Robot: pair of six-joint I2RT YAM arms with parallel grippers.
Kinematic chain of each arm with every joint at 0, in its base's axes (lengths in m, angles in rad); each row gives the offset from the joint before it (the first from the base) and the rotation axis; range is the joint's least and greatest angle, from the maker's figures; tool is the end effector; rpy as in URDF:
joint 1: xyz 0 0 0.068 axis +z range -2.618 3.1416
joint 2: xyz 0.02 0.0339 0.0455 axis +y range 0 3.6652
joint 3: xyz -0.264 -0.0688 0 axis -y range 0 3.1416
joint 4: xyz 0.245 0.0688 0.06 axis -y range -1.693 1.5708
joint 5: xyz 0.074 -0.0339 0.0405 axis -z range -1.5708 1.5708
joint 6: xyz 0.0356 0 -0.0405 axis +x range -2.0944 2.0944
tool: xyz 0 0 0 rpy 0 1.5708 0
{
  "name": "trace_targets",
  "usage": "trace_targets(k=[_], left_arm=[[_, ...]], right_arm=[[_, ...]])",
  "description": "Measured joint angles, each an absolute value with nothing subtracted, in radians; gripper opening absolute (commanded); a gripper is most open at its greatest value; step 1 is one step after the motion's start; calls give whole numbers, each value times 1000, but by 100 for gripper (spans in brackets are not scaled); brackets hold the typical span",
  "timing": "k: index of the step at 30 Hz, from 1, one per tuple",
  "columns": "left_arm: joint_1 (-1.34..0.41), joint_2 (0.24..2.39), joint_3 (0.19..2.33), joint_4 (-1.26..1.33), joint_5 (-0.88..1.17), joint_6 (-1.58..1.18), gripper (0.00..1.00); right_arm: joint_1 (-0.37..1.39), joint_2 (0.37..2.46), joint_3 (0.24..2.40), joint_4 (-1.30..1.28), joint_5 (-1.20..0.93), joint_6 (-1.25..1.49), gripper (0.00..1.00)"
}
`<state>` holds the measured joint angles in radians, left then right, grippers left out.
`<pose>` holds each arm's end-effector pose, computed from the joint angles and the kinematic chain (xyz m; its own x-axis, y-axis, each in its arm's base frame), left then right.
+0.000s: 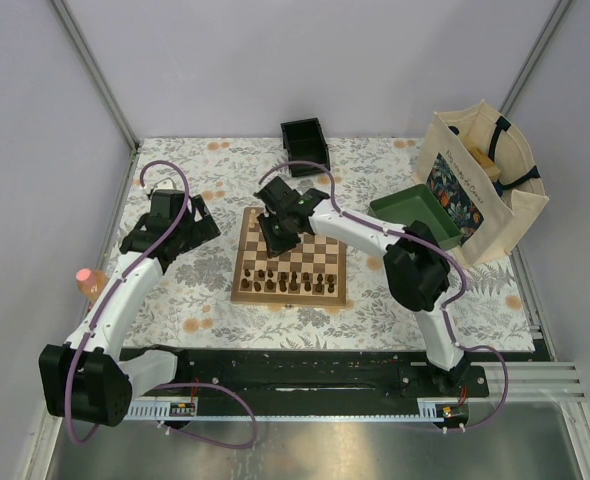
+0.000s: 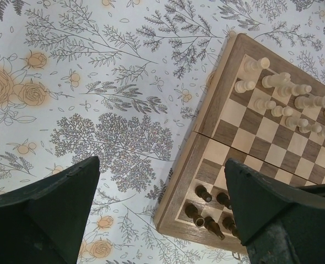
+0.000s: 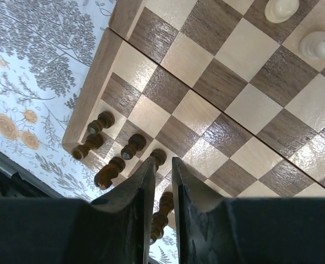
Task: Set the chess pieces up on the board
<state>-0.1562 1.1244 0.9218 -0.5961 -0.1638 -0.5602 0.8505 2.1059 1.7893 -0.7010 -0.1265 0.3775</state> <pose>0.2323 -0.0307 0.2829 -0.6214 -0.4328 -0.6531 -0.3412 0.8998 -0.2717 0.3024 0.3514 0.2283 -0.8127 -0.3717 -0.4488 -0.5269 0.7977 0.2935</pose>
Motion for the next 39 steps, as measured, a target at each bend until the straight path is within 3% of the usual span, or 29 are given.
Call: trace_targets(k=[39], left_arm=[[-135,1151,922,-587,-148,-532,99]], right_arm=[[865,2244,1893,-811,-186,325,26]])
